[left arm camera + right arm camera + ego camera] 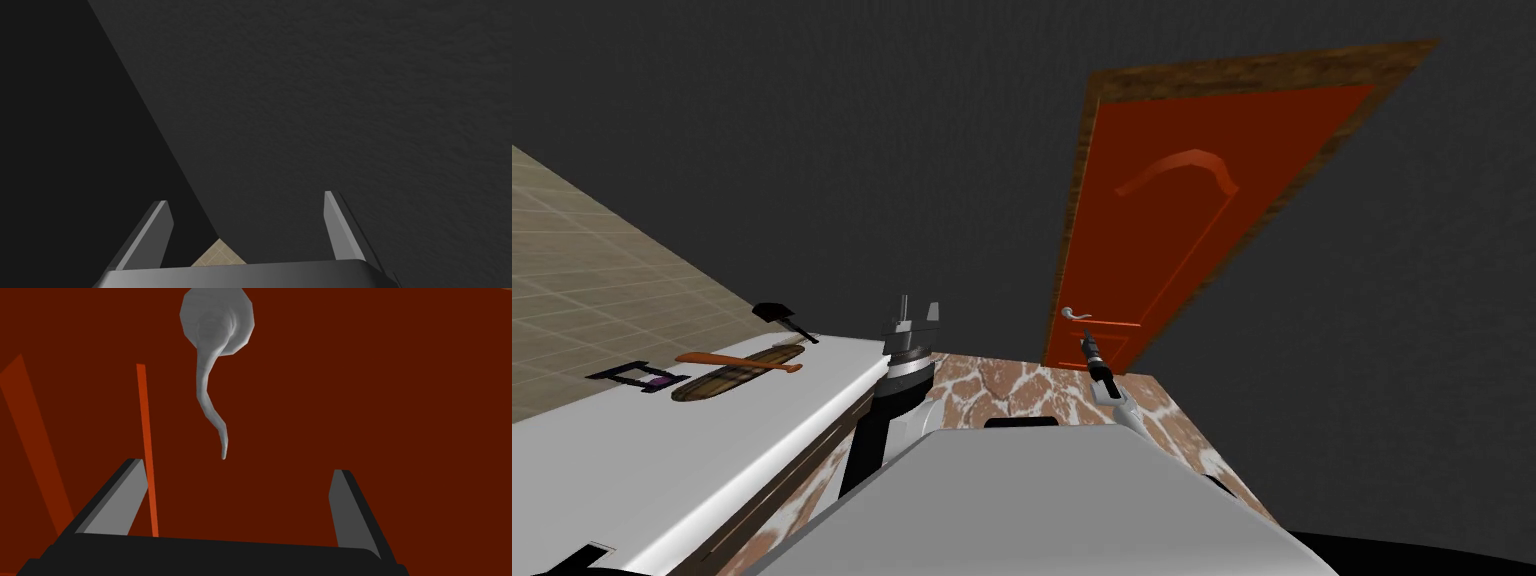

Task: Pull the door open

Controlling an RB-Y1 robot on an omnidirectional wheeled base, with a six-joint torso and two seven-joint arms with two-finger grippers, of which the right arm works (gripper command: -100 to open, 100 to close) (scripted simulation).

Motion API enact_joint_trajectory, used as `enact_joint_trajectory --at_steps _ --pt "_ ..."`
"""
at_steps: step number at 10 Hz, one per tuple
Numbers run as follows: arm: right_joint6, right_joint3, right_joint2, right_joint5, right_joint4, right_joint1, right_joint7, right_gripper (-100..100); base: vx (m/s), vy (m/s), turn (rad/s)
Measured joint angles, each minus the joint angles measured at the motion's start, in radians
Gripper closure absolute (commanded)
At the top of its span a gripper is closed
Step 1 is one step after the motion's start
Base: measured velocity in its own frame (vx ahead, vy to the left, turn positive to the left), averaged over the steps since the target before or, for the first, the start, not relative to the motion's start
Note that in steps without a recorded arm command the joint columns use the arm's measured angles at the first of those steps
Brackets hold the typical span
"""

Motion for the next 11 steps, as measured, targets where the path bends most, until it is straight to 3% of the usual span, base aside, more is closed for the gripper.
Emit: enact_joint_trajectory --at_steps 6,10,11 --pt "-0.03 -0.02 -0.02 -0.005 0.144 -0.053 0.002 -100 0.037 -0.038 0.07" --pt "-0.046 -0.033 -0.042 -0.014 0.161 -0.041 -0.012 -100 0.188 -0.011 0.105" --pt "-0.042 -0.037 -0.054 -0.018 0.141 -0.021 -0.022 -100 0.121 -0.006 0.034"
